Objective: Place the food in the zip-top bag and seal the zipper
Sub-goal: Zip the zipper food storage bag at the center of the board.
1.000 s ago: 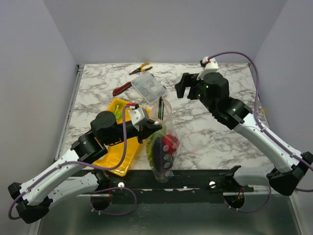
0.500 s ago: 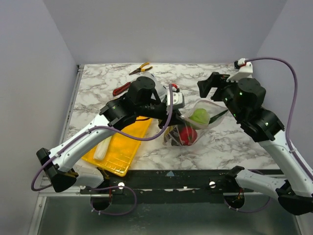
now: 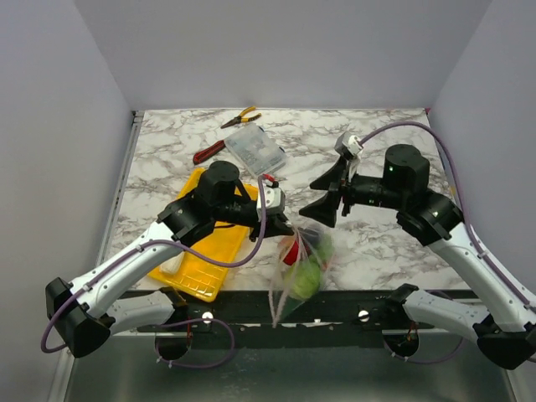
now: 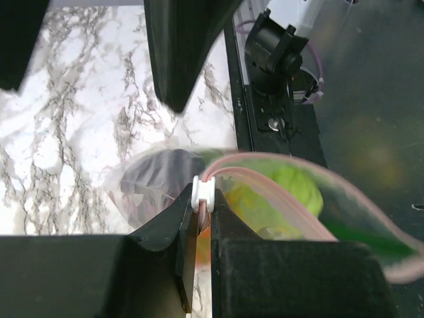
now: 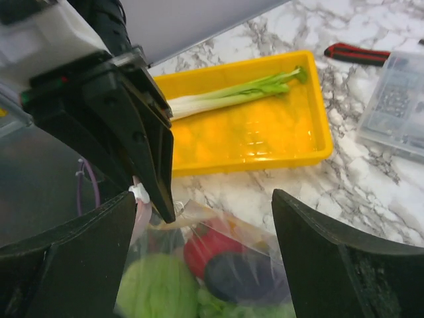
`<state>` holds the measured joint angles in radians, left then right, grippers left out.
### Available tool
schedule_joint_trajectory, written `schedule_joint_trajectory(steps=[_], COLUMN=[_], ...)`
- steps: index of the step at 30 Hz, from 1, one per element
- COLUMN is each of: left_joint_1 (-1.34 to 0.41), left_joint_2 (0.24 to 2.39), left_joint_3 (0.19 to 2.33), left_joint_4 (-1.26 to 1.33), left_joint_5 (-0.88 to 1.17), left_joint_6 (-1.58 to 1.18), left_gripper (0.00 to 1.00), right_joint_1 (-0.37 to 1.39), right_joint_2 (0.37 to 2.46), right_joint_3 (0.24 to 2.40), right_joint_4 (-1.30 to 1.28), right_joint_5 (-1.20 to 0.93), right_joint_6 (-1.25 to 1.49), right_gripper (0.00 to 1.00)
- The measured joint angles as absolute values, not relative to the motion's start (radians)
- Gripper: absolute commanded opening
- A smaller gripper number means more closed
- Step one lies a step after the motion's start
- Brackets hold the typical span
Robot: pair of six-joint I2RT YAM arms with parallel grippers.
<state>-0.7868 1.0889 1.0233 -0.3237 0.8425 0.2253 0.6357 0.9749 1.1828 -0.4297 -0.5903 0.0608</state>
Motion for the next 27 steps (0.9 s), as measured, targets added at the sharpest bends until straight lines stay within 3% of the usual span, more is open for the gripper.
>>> schedule_joint_trajectory(steps=[5,16,27], left_joint_1=[-0.780,-0.732,-0.722], left_joint_2=[1.096,1.131,1.048], left_joint_3=[1.055,1.250,1.253], left_joint_4=[-0.296,-0.484,-0.574], left_joint_5=[0.841,0.639,0.520], left_joint_6=[0.174,-0.010,-0.156], left_gripper=[0.00,0.00,0.00], right_joint_1=[0.677,0.889,0.966], right_joint_2=[1.017,1.066,1.113], right_joint_3=[1.184,1.250,1.332], right_joint_4=[-0.436,-0.442,-0.469], right_joint_5=[-0.596,-0.210,-0.072], right_joint_6=[0.108,0.301,0.274], right_gripper=[0.83,0.83,0.82])
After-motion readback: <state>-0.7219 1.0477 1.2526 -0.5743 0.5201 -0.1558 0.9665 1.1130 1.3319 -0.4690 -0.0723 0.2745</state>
